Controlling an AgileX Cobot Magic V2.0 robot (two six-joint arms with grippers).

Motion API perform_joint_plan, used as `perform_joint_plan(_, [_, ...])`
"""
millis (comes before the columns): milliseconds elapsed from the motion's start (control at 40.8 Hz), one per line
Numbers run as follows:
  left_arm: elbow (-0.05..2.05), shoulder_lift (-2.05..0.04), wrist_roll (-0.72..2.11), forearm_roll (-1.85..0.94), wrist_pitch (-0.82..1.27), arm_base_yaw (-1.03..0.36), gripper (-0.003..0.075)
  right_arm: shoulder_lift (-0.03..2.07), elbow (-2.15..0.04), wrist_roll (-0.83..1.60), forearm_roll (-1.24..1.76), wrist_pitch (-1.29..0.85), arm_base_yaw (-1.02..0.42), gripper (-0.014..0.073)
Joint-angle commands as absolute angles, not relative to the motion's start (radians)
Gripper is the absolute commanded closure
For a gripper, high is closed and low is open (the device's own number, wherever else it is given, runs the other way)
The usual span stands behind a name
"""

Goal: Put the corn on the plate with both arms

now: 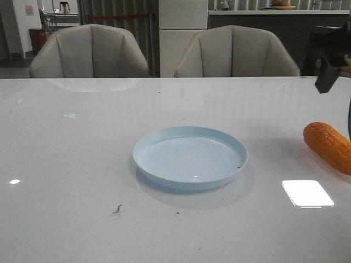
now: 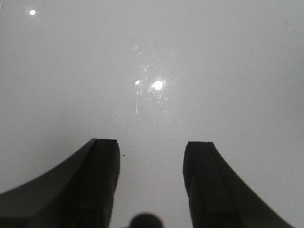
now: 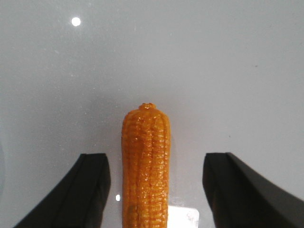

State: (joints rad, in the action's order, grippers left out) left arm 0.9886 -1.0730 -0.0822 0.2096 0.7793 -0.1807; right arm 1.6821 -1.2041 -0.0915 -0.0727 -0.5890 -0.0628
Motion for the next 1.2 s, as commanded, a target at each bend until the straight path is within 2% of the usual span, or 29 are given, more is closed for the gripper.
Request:
perform_joint_plan(0, [1.017, -1.051, -0.092, 0.214, 0.716, -0.177, 0.0335, 1.706, -1.257, -0.085, -0.092, -0.580, -0.061, 0.0018])
perform_joint_plan(343, [1.017, -1.051, -0.092, 0.214, 0.716, -0.177, 0.0335, 1.865, -1.260, -0.085, -0.091, -0.578, -0.061, 0.0020])
perform_joint_plan(441, [1.017, -1.051, -0.092, 0.214, 0.716, -0.177, 0.0335, 1.887, -1.260, -0.085, -0.091, -0.577, -0.061, 0.0050])
perform_joint_plan(515, [1.017, -1.051, -0.092, 0.214, 0.716, -0.177, 0.0335, 1.893, -1.260, -0.085, -0.091, -0.581, -0.061, 0.0125])
perform_joint_plan(687, [1.017, -1.051, -0.092, 0.214, 0.716, -0.177, 0.0335, 1.877, -1.265, -0.085, -0.088, -0.589, -0.063, 0.0407])
perform_joint_plan(736, [1.017, -1.051, -0.092, 0.214, 0.716, -0.177, 0.0335, 1.874, -1.276, -0.085, -0.082, -0.589, -0.066, 0.0433])
perform_joint_plan(956, [1.017, -1.051, -0.092, 0.214, 0.716, -0.177, 0.0335, 1.866, -1.423, -0.085, -0.072, -0.630, -0.115, 0.0433])
perform_joint_plan(1177, [1.017, -1.051, -0.092, 0.214, 0.716, -0.177, 0.0335, 1.871, -1.616, -0.073, -0.063, -0.672, -0.264, 0.0433])
